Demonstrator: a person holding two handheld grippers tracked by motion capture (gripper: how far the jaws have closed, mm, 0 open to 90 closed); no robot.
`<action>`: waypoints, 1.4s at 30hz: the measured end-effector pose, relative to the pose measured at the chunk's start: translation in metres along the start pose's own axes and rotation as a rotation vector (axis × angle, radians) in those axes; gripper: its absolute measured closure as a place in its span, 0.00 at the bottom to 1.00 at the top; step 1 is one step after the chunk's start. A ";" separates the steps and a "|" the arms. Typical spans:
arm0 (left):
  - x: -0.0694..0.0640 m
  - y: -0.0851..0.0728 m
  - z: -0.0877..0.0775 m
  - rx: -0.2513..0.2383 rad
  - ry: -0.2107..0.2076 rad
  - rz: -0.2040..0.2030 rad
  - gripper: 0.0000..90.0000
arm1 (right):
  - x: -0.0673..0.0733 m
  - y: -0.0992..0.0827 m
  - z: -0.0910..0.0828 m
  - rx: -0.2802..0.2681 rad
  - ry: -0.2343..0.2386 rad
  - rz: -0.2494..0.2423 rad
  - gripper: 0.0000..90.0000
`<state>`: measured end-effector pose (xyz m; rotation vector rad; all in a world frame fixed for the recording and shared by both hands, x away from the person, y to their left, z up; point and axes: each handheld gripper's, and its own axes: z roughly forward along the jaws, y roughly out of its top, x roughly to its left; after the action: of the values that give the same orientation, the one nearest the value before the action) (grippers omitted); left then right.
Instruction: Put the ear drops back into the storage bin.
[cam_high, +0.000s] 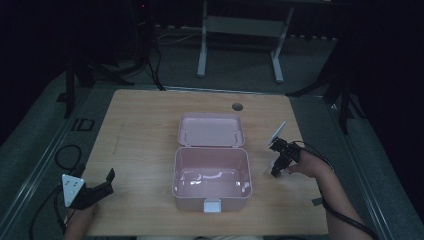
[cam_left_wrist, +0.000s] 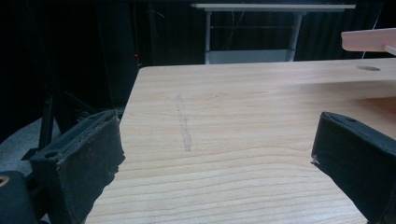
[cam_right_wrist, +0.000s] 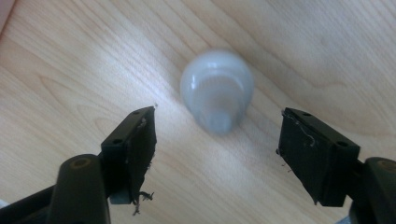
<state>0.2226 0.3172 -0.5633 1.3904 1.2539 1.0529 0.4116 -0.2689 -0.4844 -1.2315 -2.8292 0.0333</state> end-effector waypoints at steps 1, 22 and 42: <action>0.000 0.000 0.000 -0.002 -0.001 -0.003 0.02 | 0.000 0.002 0.001 0.002 -0.001 -0.005 0.31; -0.001 0.000 0.000 0.002 -0.007 0.003 0.02 | 0.000 0.023 0.020 0.073 -0.003 -0.076 0.51; -0.002 0.000 0.000 0.004 -0.001 0.004 0.02 | 0.014 0.023 0.013 0.093 -0.074 -0.284 0.66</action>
<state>0.2227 0.3157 -0.5635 1.3971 1.2537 1.0529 0.4177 -0.2431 -0.4973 -0.8186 -2.9981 0.1990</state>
